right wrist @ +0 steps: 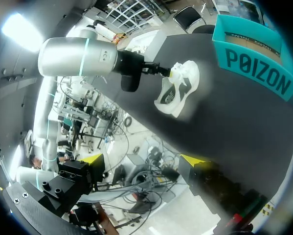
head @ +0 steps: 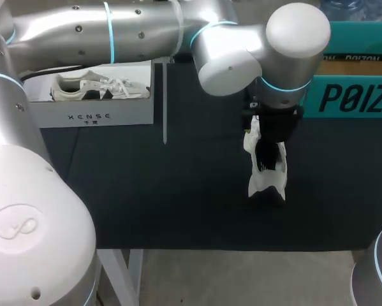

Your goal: Take the shoe out of the shoebox, open the shoe tongue, remove and reinsert the insole, then place the shoe into the shoebox

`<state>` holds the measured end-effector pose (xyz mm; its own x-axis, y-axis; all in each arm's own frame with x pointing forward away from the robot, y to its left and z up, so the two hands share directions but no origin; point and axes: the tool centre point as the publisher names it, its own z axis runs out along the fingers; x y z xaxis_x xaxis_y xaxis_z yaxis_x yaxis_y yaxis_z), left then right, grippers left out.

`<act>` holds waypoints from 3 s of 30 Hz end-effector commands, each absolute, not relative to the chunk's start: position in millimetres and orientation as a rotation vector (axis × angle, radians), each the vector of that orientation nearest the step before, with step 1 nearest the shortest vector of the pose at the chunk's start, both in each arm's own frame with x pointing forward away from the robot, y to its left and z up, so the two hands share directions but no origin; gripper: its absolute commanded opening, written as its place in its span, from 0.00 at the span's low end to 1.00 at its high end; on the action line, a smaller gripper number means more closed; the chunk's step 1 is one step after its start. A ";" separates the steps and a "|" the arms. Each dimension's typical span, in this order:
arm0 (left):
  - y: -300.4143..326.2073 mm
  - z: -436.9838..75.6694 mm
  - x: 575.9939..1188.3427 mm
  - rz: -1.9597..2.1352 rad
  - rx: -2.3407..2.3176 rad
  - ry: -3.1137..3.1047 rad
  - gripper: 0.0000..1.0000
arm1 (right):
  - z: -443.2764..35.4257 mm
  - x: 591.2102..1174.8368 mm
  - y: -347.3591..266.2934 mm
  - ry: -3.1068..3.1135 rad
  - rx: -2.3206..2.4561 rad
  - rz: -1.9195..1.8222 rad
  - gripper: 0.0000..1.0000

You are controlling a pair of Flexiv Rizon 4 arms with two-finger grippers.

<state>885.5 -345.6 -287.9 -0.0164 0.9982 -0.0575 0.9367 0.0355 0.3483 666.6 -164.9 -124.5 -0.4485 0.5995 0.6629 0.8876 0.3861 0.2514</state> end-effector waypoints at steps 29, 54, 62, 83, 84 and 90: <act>-356.3 -327.5 883.4 0.153 2.004 2.067 0.00 | -125.1 666.6 -164.8 -2.181 -1.277 -0.815 1.00; -362.9 -298.2 941.5 0.207 1.855 2.083 0.00 | -125.1 666.6 -164.8 -2.181 -1.277 -0.815 1.00; -351.5 -313.8 935.1 0.222 1.866 2.104 0.00 | -125.1 666.6 -164.8 -2.181 -1.277 -0.815 1.00; -353.5 -319.8 866.0 0.029 1.790 2.268 0.00 | -125.1 666.6 -164.8 -2.181 -1.277 -0.815 1.00; -351.2 -315.7 864.4 0.023 1.758 2.304 0.00 | -125.1 666.6 -164.8 -2.181 -1.277 -0.815 1.00; -334.7 -304.8 838.9 -0.127 1.557 2.589 0.00 | -125.1 666.6 -164.8 -2.181 -1.277 -0.815 1.00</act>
<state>845.4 -345.8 -314.4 -0.3771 0.9142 -0.1485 0.9202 0.3880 0.0520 666.6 -164.9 -124.5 -0.4485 0.5995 0.6629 0.8875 0.3861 0.2514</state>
